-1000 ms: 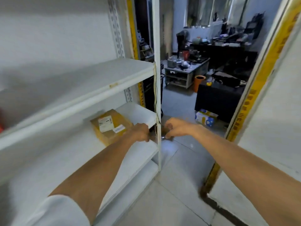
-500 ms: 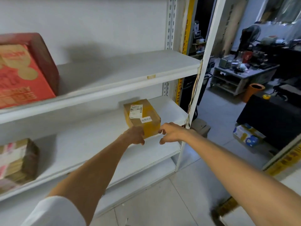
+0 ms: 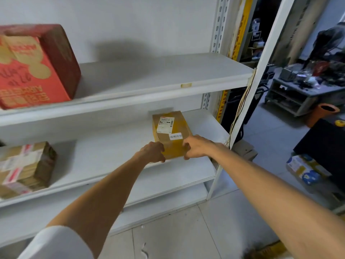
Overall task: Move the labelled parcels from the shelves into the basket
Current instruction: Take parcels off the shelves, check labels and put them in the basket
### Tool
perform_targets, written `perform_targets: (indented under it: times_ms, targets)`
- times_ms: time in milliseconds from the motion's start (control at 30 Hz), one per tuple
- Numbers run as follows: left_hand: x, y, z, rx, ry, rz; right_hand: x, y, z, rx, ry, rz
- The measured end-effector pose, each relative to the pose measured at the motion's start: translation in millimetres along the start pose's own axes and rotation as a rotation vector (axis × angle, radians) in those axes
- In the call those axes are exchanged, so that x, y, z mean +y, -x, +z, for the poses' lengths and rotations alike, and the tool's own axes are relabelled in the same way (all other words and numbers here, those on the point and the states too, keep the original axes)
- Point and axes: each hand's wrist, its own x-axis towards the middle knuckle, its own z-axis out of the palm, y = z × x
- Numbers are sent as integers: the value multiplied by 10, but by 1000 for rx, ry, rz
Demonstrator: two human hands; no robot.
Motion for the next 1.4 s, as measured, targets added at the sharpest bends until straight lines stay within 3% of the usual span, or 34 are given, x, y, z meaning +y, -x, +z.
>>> perform_targets:
  times_ms: [500,700,900,1000,1100,1233,1400]
  targets:
    - [-365,-525,-113,-58,64,-169,188,-707,-123,-32,122,-40]
    - [-335,-702,-105,-35,56,-183,503,-854,-210,53,120,-2]
    - [-273,-869,-79,-30,81,-237,781,-971,-313,14,55,-28]
    - [-226,-953,-46,12,192,-291,854,-1063,-318,11,34,-6]
    - [-173,-1055,80,38,460,-327,886,-1163,-213,-15,-79,-2]
    - [-93,-1176,275,171,810,-426,911,-1328,24,-30,-354,57]
    - [-8,-1251,482,341,1010,-494,914,-1441,258,48,-695,115]
